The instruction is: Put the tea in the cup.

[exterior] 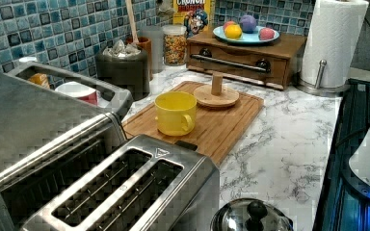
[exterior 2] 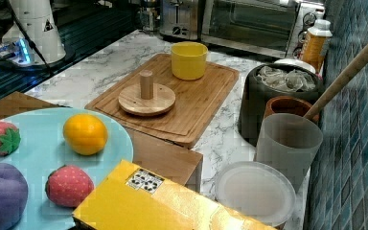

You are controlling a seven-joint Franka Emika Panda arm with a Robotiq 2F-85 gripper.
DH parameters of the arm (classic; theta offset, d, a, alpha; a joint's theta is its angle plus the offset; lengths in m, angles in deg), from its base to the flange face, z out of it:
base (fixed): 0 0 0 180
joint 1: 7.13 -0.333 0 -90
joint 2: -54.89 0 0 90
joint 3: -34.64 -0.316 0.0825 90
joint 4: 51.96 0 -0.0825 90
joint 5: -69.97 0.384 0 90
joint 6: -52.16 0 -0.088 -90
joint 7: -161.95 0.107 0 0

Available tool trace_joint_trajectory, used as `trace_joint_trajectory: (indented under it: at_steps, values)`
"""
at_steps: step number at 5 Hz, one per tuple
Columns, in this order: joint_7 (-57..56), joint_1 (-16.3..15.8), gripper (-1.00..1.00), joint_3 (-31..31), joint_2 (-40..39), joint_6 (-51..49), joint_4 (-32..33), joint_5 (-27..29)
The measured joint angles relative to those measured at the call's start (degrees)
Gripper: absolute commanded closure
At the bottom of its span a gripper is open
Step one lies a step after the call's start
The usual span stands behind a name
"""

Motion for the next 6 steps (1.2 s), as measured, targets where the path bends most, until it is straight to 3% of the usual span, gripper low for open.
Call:
trace_joint_trajectory:
  at_steps: [4, 6]
  values:
    - [-4.54, -0.2, 1.0, -0.31, -1.15, -0.45, 0.22, -0.04]
    - [-8.37, -0.57, 1.0, -3.79, -0.96, -0.64, 5.04, -0.04]
